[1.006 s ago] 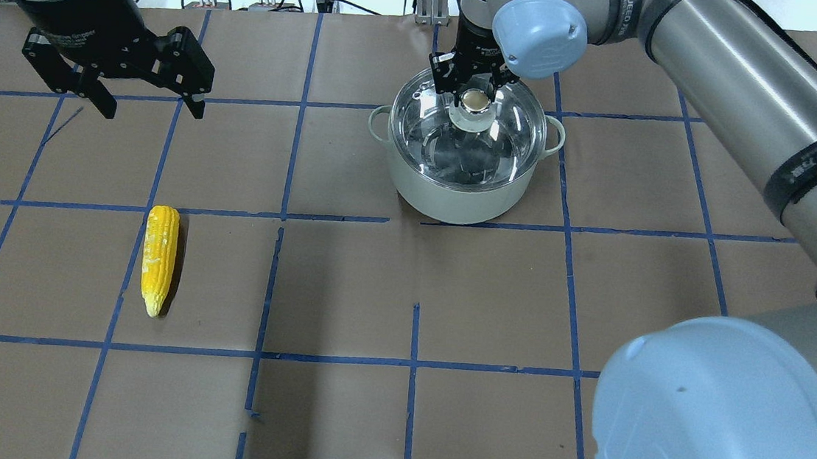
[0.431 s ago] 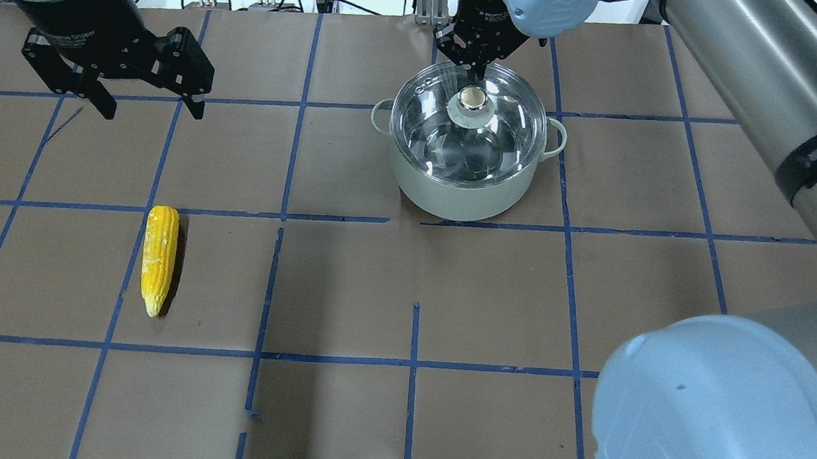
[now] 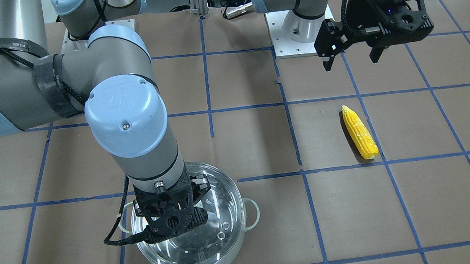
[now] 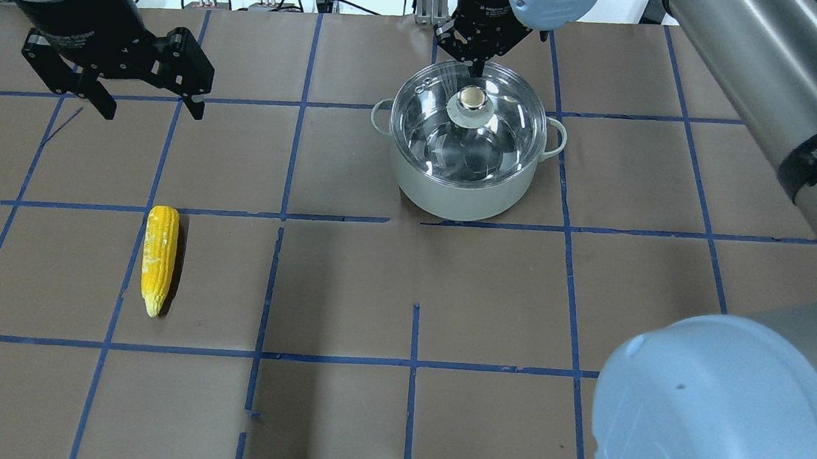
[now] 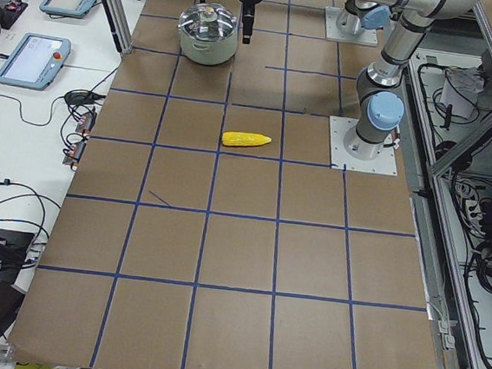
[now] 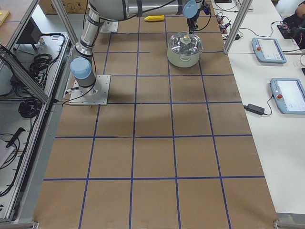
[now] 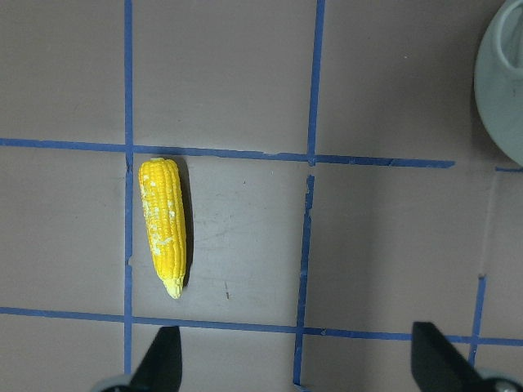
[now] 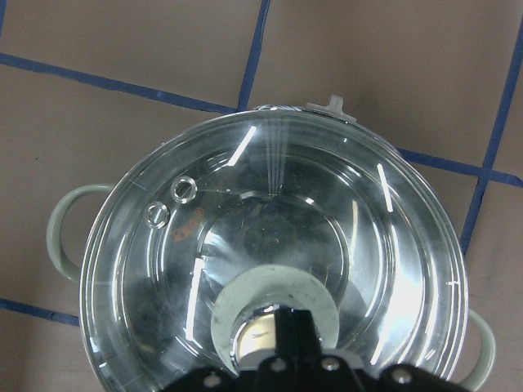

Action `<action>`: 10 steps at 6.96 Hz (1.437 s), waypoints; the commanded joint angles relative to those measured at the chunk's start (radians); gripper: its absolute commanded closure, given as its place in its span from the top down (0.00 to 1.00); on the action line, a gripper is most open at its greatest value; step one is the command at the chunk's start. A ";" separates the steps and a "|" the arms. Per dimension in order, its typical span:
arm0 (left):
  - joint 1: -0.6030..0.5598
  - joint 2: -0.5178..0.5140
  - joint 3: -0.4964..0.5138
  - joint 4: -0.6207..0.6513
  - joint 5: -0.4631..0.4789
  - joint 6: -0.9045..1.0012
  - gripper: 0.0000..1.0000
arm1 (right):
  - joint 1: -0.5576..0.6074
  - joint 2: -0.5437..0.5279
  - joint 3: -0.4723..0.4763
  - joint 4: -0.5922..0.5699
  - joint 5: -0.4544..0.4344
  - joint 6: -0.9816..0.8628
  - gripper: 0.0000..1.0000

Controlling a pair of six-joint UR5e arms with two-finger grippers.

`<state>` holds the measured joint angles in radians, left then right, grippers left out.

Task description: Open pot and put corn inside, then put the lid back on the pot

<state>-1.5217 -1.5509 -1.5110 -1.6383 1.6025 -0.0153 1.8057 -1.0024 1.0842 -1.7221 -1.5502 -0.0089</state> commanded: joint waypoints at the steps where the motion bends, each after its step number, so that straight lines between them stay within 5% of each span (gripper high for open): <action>1: 0.000 0.000 0.000 0.000 -0.001 0.000 1.00 | 0.001 0.002 0.023 0.005 0.056 0.009 0.99; 10: 0.000 0.000 0.000 0.000 0.001 0.000 1.00 | -0.037 0.019 0.042 -0.031 0.062 -0.046 0.92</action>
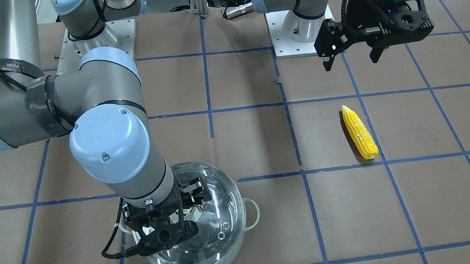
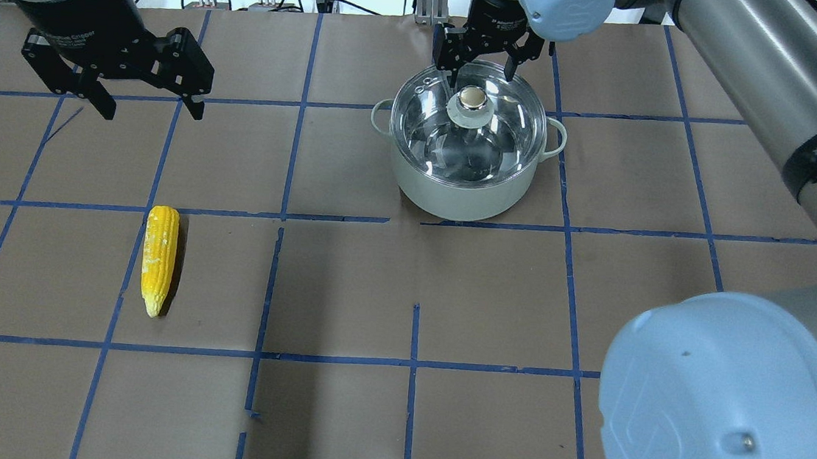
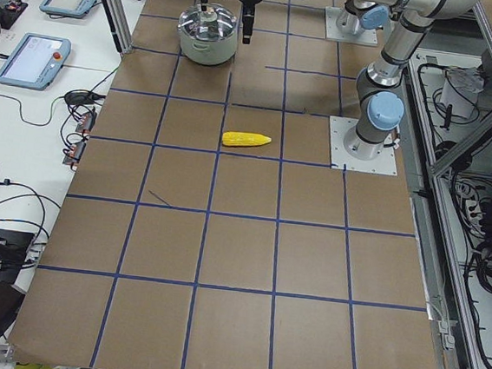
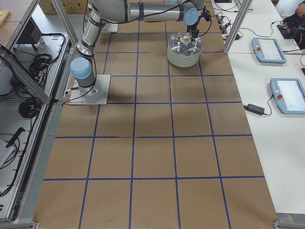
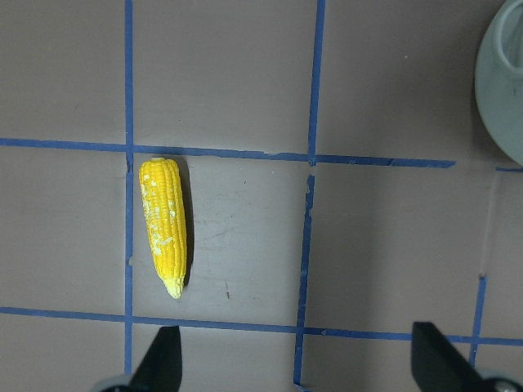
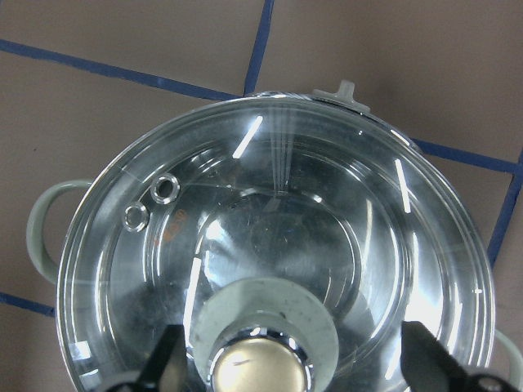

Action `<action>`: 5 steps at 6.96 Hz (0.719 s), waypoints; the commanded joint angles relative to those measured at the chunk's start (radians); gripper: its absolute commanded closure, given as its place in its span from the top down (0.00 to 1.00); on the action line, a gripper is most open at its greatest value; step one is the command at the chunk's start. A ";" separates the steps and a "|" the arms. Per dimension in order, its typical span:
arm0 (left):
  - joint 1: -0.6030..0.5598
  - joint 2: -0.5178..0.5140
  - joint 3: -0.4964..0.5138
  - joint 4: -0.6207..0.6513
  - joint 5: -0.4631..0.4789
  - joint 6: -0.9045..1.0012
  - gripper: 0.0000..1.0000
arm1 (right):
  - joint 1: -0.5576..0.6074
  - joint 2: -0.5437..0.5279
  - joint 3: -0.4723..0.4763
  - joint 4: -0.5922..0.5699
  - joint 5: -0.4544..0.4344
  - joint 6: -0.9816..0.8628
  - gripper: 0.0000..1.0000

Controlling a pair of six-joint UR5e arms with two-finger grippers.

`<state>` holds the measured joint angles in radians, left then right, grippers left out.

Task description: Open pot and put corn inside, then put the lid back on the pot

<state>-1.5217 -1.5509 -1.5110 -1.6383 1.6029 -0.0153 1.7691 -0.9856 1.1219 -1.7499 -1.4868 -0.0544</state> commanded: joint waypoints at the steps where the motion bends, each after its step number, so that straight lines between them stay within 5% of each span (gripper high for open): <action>1: 0.000 0.000 0.000 0.000 0.000 0.000 1.00 | 0.001 0.002 0.010 -0.006 -0.004 -0.001 0.92; 5: 0.000 0.000 0.000 0.000 0.000 0.000 1.00 | 0.009 0.001 0.035 -0.046 -0.073 0.017 0.88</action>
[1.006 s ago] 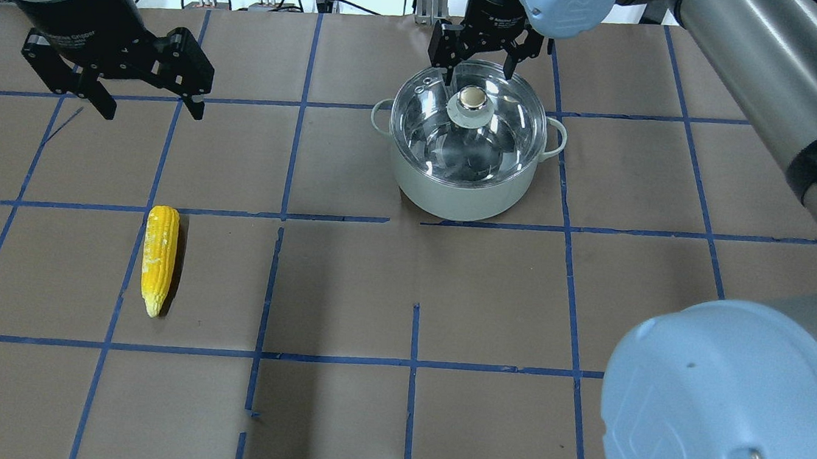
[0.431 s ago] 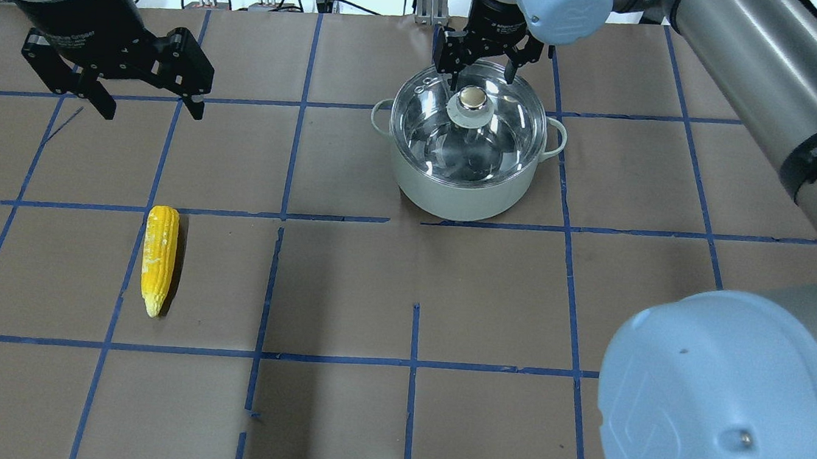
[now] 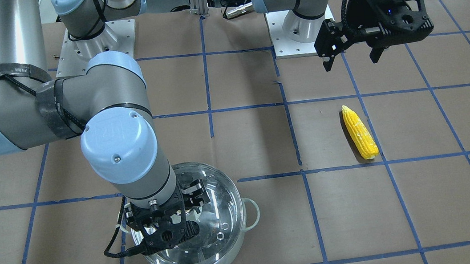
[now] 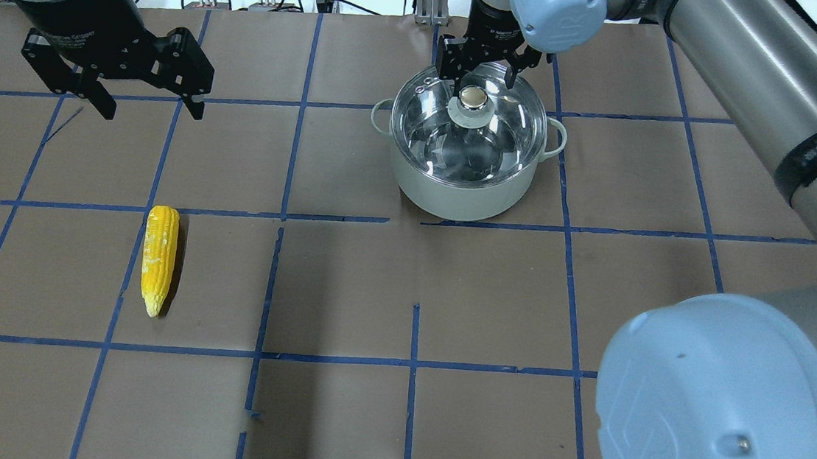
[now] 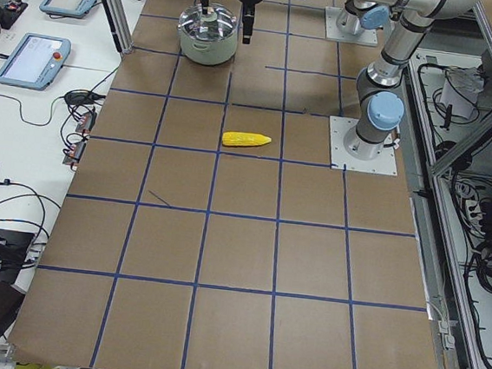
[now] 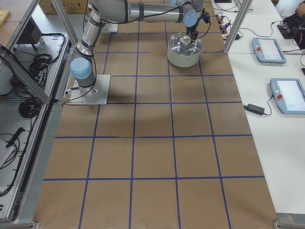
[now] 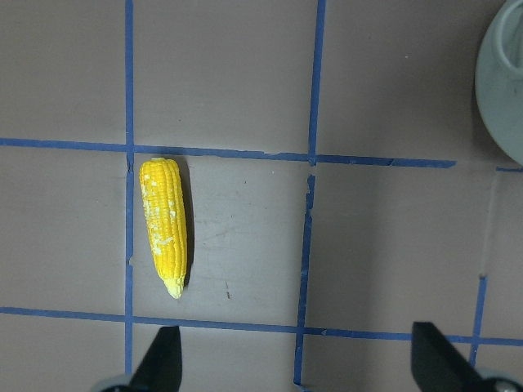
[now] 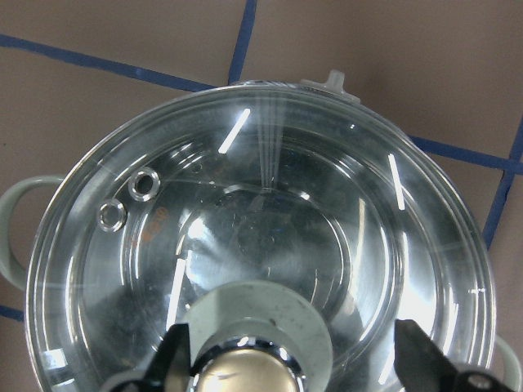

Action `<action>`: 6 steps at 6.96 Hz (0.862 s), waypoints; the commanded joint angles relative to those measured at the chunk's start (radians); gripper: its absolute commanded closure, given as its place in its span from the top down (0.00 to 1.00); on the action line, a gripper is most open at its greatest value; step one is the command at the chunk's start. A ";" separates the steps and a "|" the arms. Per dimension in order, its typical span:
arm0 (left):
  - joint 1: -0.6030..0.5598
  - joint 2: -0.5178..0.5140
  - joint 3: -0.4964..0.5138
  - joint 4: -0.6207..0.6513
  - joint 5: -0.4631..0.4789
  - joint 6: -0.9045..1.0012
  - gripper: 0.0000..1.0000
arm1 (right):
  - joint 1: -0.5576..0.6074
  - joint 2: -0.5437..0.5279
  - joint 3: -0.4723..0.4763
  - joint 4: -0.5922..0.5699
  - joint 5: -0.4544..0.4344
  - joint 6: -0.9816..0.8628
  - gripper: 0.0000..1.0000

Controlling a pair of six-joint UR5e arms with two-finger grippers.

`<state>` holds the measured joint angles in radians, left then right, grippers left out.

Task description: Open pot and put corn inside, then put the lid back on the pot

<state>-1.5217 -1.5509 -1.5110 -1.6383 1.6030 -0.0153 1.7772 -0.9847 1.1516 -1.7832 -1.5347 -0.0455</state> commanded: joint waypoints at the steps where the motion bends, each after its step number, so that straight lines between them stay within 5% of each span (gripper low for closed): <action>1: 0.000 0.000 0.000 0.000 0.000 0.000 1.00 | 0.004 -0.002 0.003 -0.013 -0.025 0.019 0.88; 5: 0.000 0.000 0.000 0.000 0.000 0.000 1.00 | 0.033 0.001 0.020 -0.018 -0.035 0.036 0.87; 6: 0.000 0.000 0.000 0.000 0.000 0.000 1.00 | 0.031 0.001 0.017 -0.016 -0.036 0.035 0.77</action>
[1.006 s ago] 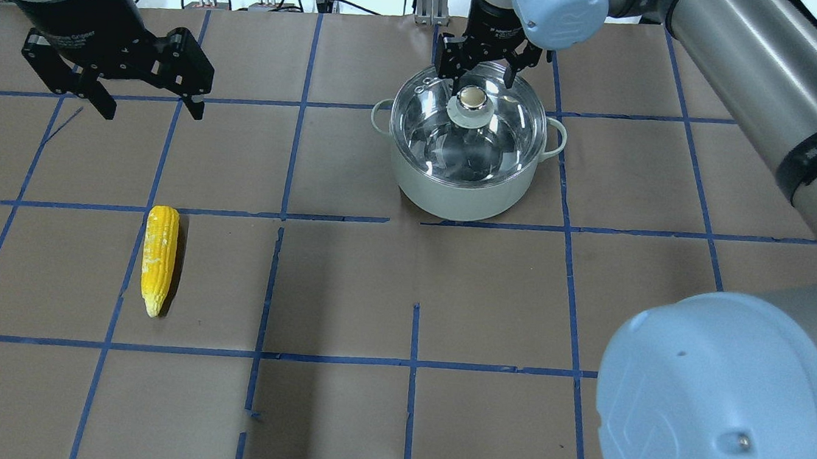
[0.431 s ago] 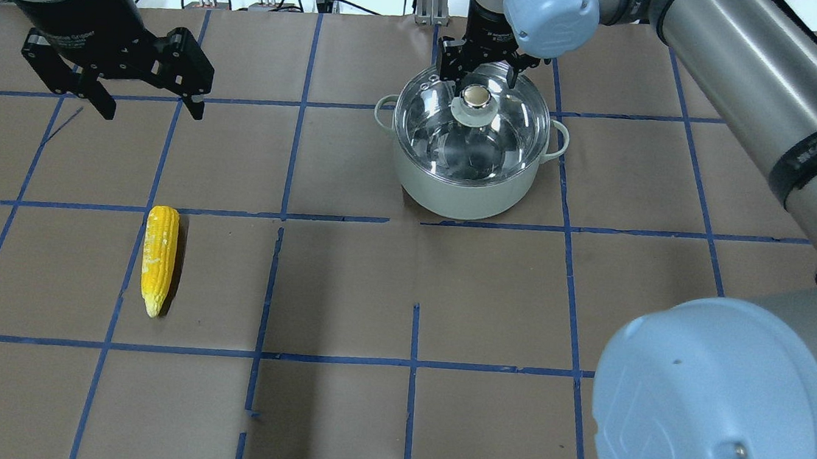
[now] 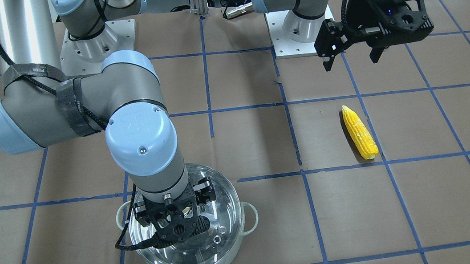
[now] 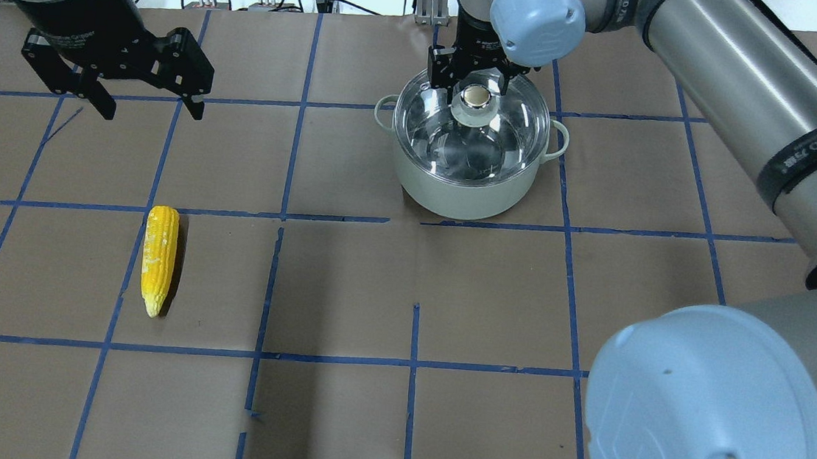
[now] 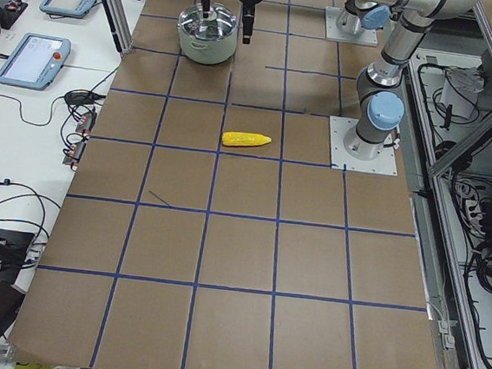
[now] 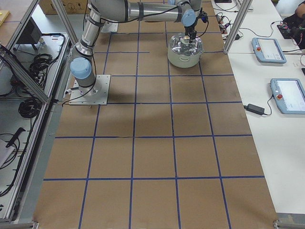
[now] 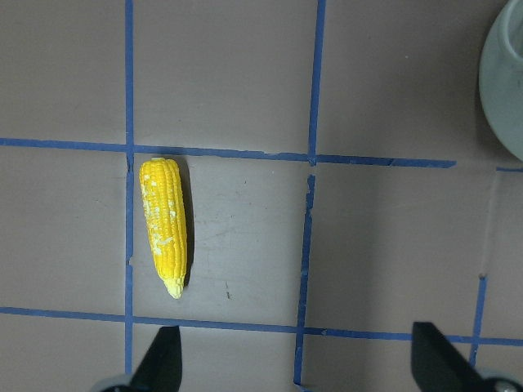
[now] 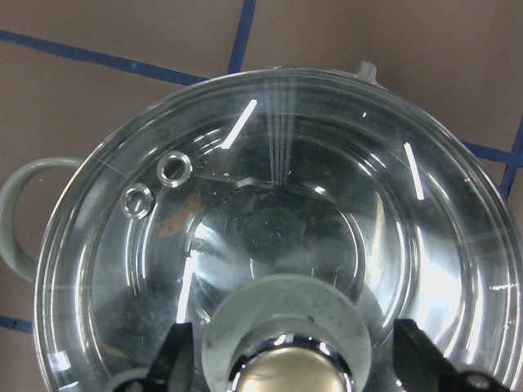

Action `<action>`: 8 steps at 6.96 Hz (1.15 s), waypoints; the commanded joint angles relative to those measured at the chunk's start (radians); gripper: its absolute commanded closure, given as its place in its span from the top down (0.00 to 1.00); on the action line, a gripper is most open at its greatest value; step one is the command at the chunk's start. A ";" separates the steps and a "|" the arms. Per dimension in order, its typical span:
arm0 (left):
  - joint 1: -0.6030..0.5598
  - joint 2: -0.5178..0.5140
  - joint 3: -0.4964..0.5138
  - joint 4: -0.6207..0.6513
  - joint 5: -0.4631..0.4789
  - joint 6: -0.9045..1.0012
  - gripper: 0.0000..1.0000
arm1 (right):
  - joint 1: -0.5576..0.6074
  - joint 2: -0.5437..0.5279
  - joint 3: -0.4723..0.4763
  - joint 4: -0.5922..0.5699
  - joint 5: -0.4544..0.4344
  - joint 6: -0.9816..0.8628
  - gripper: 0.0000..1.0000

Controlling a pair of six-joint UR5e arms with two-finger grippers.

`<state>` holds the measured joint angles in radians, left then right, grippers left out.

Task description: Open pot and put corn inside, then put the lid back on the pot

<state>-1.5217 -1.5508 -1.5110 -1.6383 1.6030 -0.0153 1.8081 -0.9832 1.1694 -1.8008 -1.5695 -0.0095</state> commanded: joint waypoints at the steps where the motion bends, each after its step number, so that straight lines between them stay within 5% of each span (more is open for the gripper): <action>1: 0.000 0.000 0.000 0.000 0.000 0.000 1.00 | -0.001 0.000 -0.002 0.004 -0.001 -0.004 0.61; 3: 0.000 0.002 0.000 -0.002 0.000 0.000 1.00 | -0.004 -0.002 -0.007 0.008 -0.001 -0.017 0.23; 4: 0.000 0.000 0.000 -0.003 0.000 0.000 1.00 | -0.004 0.000 -0.007 0.009 -0.003 -0.018 0.16; 8: 0.002 0.003 0.011 -0.029 0.000 0.018 1.00 | -0.012 -0.005 -0.080 0.062 -0.003 -0.053 0.15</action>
<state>-1.5208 -1.5490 -1.5042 -1.6586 1.6051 -0.0010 1.8008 -0.9865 1.1248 -1.7733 -1.5723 -0.0416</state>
